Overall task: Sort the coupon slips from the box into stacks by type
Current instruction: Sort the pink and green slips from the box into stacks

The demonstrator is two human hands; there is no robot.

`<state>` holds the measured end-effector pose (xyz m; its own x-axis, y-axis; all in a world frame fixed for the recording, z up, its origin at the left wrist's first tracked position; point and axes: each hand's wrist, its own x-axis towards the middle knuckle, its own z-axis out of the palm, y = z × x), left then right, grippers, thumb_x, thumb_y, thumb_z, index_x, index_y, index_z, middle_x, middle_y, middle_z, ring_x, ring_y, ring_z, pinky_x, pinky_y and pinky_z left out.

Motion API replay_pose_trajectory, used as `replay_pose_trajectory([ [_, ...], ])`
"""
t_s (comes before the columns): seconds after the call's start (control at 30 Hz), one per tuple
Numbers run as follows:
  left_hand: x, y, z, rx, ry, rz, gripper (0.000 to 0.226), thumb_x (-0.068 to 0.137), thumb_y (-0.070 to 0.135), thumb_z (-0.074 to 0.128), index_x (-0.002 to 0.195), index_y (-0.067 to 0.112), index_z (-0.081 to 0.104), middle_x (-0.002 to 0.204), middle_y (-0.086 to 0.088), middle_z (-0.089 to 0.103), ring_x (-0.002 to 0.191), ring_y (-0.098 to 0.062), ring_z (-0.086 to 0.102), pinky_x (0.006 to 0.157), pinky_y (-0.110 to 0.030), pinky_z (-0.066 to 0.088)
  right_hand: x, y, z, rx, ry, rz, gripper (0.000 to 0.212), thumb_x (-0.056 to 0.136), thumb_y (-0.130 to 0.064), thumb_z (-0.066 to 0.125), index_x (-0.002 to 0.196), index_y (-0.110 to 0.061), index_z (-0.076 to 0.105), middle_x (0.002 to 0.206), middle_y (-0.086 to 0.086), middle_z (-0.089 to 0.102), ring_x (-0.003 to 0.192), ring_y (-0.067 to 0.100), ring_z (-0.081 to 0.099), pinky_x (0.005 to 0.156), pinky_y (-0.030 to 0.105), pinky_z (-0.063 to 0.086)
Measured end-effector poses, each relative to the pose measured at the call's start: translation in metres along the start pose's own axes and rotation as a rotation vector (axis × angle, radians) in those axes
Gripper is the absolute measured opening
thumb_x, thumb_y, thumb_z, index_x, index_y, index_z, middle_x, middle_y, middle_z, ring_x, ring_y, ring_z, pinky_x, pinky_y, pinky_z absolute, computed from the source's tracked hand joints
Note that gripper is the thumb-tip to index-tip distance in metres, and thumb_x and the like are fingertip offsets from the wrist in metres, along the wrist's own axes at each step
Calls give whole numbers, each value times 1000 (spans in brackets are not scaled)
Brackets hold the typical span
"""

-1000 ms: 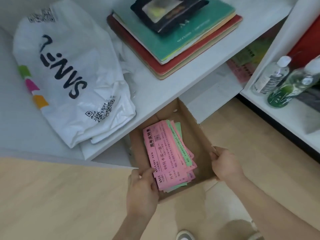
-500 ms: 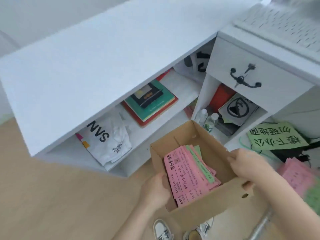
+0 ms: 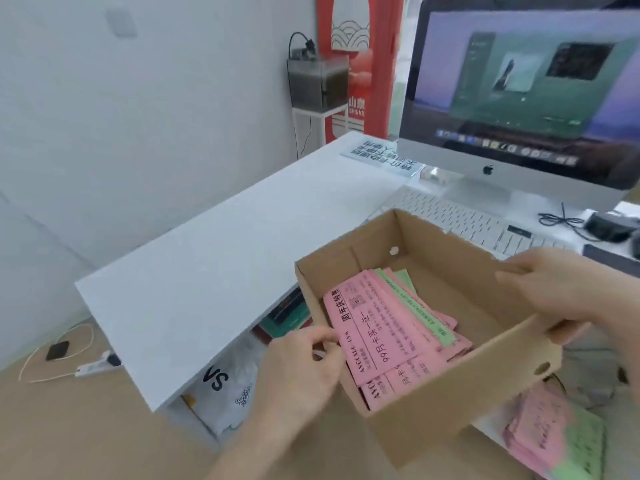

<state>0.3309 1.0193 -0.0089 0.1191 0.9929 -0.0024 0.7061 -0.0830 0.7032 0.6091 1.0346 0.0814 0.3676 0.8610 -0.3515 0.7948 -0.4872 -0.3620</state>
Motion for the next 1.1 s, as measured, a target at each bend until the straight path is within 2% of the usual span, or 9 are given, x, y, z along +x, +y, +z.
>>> replay_pose_trajectory([
  [0.13,25,-2,-36,-29,192,-3,22,90,27,53,103,34,70,79,34,59,73,16,54,63,2,36,19,-39,-1,95,34,-119,13,100,-35,44,107,-28,52,81,3,51,44,24,64,47,32,56],
  [0.3,68,-28,-54,64,299,-104,28,94,27,48,118,31,64,107,15,67,81,1,53,61,-6,34,73,-83,33,216,-53,-197,26,99,-31,45,101,-10,61,81,8,44,63,27,61,54,40,60],
  [0.4,96,-50,-41,131,244,-165,34,96,26,43,129,27,55,122,7,62,101,-8,56,78,-17,37,111,-104,61,190,-69,-263,17,100,-30,41,92,-22,53,78,4,52,61,25,66,53,37,59],
  [0.53,130,-74,-18,143,89,-155,49,96,35,46,143,24,36,146,5,36,134,-13,30,111,-28,25,181,-112,94,140,-28,-307,28,100,-19,38,107,-6,61,88,13,64,73,33,68,69,48,58],
  [0.63,156,-81,-16,110,88,-104,54,93,44,49,143,32,32,143,13,25,134,-3,14,115,-24,14,233,-112,95,308,96,-298,31,97,-17,42,118,-13,65,98,7,69,78,26,63,73,34,53],
  [0.8,214,-84,-14,371,250,104,35,79,31,74,112,33,66,118,9,47,110,-3,30,92,-28,41,294,-145,63,519,98,-341,47,95,-22,52,141,-16,42,115,13,57,82,22,56,67,28,45],
  [0.87,240,-83,-10,437,347,141,11,74,33,77,84,30,72,100,4,57,99,-12,41,69,-30,52,304,-158,55,334,-29,-366,70,94,-37,55,152,-18,20,142,17,40,114,29,52,88,33,43],
  [0.93,261,-80,-8,478,361,113,16,79,43,63,72,31,69,84,10,56,89,-10,42,52,-30,52,305,-163,51,107,-160,-410,87,92,-48,54,154,-22,0,156,12,20,134,29,39,99,35,38],
  [1.1,293,-88,-21,533,353,111,13,72,41,61,65,31,67,74,17,54,83,-4,40,45,-19,41,301,-164,47,-112,-227,-531,100,84,-66,52,151,-32,-13,157,6,9,122,23,51,94,30,45],
])
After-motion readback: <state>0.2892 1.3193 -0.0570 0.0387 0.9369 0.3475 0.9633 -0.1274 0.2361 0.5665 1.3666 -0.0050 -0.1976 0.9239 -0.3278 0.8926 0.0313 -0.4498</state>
